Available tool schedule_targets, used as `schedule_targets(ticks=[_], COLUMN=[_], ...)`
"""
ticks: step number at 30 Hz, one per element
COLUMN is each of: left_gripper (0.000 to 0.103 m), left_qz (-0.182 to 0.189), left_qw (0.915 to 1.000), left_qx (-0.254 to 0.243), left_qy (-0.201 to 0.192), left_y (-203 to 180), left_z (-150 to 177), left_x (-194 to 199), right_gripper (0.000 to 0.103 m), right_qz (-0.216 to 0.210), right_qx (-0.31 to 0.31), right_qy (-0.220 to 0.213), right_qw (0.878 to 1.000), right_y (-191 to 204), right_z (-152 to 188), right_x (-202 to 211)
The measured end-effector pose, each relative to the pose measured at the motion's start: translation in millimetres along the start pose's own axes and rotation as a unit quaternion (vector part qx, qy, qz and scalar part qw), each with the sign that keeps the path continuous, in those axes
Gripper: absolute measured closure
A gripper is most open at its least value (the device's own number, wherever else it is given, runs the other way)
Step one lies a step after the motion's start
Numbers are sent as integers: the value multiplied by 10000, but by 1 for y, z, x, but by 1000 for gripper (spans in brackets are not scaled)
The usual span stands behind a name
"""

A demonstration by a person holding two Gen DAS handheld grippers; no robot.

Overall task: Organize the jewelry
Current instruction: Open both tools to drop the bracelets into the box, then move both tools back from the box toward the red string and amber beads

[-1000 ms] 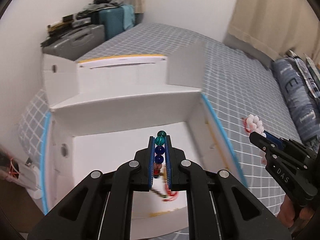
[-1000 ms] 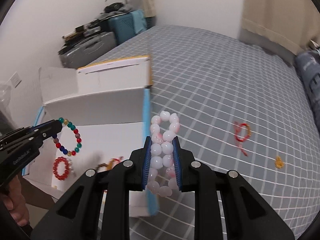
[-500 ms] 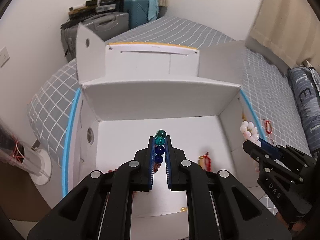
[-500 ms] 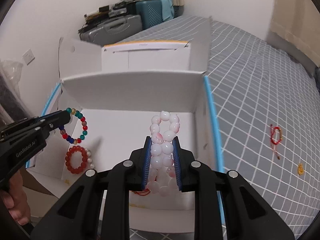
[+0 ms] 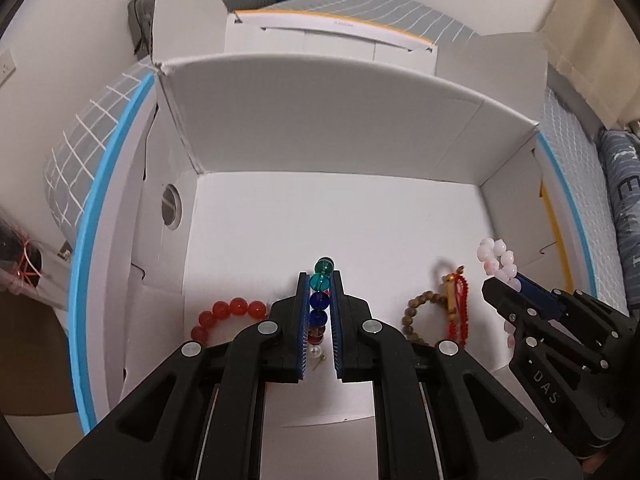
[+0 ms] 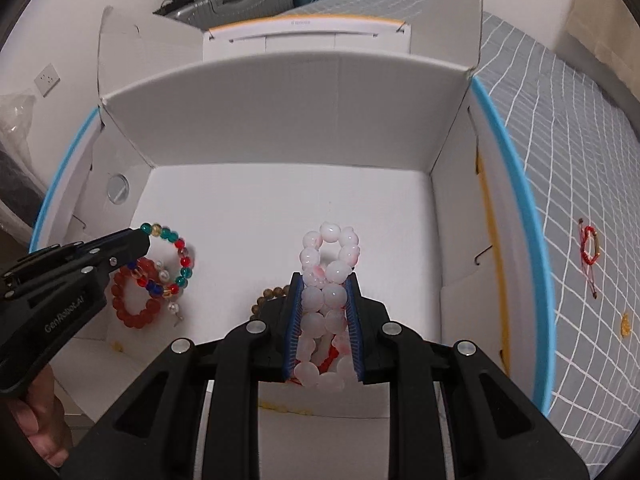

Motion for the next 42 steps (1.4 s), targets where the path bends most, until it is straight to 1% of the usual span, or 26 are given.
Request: schedule_targets(ticks=[4,7,10,11,12,13,14,15,16,17,19,21,23,26,27,29,31,33,37,40,42], left_gripper=[94,93,91,91,89,82,77,66,59,57,49,44,40,35,32,30,25,21,16,12,12], left_qz=[-88,-90,-23,-51,-69,-70,-41,-23,-23,-22,41,48,1,35,26,-70,-139,-92,8,43,116], left_qw=[9999,9999,10000,10000,10000,10000,9999,9999,9997,9996,9993,9987,9979,9972,9969,9957,9938,9931,9919,9898,9895], left_qx=[11,15,70,52,32,17,42,66,79,85,119,93,39,-19,-37,-81,-143,-199,-262,-346,-401], left_qy=[51,93,37,2,-30,-62,-99,-138,-217,-264,-355,-503,-642,-748,-782,-918,-1090,-1154,-1241,-1379,-1381], left_y=[5,6,7,6,5,4,4,3,3,3,1,-2,-4,-11,-12,-15,-20,-27,-42,-57,-68], left_z=[0,1,-2,-2,-2,-3,-4,-5,-7,-8,-9,-13,-15,-17,-18,-21,-25,-27,-30,-31,-30], left_x=[-2,-2,2,5,7,10,13,16,22,26,35,47,56,66,68,74,81,84,87,90,89], right_gripper=[83,80,75,69,62,59,52,44,41,35,31,24,21,16,15,15,14,10,10,10,10], right_qz=[34,16,22,67,75,33,-15,-57,-83,-91,-128,-95,-59,-13,14,82,141,185,272,378,465], right_qx=[-27,-52,-55,-16,-6,-22,-37,-46,-51,-55,-34,-2,-4,-39,-52,-81,-141,-275,-486,-578,-650], right_qy=[89,128,31,-27,-61,-95,-148,-215,-277,-377,-558,-692,-862,-1007,-1045,-1113,-1169,-1251,-1321,-1364,-1403], right_qw=[10000,9999,10000,10000,10000,9999,9999,9997,9996,9992,9984,9976,9963,9949,9945,9937,9929,9916,9897,9882,9869], right_y=[-1,-1,0,-1,-1,-1,0,1,0,0,1,-1,-4,-11,-14,-23,-31,-46,-72,-92,-105], right_z=[3,3,1,0,0,0,-1,-3,-3,-5,-8,-12,-16,-19,-19,-20,-19,-17,-15,-13,-10], right_x=[-2,-3,-1,1,3,5,9,13,17,23,33,41,50,60,62,68,76,84,95,106,113])
Point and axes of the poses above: each gripper's, at about its wrist camera, not at the fingertips, and x roughly against the way its jaws point, y to its left, z to its underside, the point moved 10 cm from there along -x, roughly the way its jaws point, and after that the axes turned 3 degrees about -y, right-handed, at the moved point
